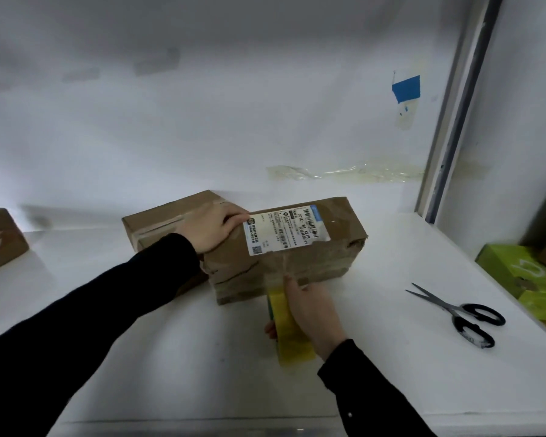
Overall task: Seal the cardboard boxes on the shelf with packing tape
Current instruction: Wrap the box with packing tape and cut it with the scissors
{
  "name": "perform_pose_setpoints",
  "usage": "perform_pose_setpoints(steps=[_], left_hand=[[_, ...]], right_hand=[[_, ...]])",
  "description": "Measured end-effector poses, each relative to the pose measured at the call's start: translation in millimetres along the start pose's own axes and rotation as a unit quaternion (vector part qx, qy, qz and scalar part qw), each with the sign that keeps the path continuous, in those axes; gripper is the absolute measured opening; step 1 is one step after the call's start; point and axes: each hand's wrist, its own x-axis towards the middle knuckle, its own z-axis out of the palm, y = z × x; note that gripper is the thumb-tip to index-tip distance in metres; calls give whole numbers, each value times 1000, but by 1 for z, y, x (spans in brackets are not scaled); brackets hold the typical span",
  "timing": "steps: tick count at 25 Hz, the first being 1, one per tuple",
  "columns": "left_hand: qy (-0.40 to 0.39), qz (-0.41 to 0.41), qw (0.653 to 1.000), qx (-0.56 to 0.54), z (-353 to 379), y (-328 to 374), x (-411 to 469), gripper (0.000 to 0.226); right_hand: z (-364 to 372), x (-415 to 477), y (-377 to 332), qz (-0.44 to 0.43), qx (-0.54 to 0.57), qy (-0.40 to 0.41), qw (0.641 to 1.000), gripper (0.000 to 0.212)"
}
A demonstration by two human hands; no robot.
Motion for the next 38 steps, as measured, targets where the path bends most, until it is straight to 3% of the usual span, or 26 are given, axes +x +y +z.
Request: perform_pose_setpoints(steps=[3,6,8,10,13,17,20,23,25,28,29,31,33,36,38], left_hand=[[-148,-7,976,159,4,5,-8,122],[-229,-17,958,172,2,7,-8,146],[-240,-24,967,84,-8,8,3,130],[-257,-50,964,-52,-20,10,11,98],[-274,-72,945,-165,-20,9,6,99],[-257,-89,950,-156,-6,6,0,105],[-252,-122,934,-222,-6,1,1,106],[-263,-145,913,-276,-3,-6,7,107],[-250,-169,909,-287,0,-12,8,94],[-208,-194,904,-320,-2,-14,7,89],[-195,-192,906,-322,-1,-14,6,78],[-145,-184,919,-316,2,-9,0,28],[-86,-163,940,-286,10,-12,-1,31],[-42,-160,943,-290,22,-19,-2,31],[-50,-175,937,-299,24,-23,1,31]], right_hand=[[-2,-4,-3,-13,-7,19,1000,34],[-8,-10,-5,-38,-23,22,999,32],[-16,-21,-8,-57,4,8,998,35],[-31,-33,-19,-107,37,-18,993,33],[-44,-54,-28,-144,35,-80,986,39],[-29,-49,-10,-159,-40,-45,985,52],[-28,-46,11,-77,-44,-69,994,72],[-35,-44,31,-48,-33,-82,995,47],[-32,-36,34,-64,-43,-63,995,39],[-23,-19,34,-61,-16,-57,996,69],[-20,-11,36,-52,-1,-58,997,74],[-14,-4,39,-37,-4,-58,998,72],[-8,10,35,-30,-28,-39,998,68],[-4,35,22,11,-48,-63,997,65],[-5,47,15,28,-62,-85,994,42]])
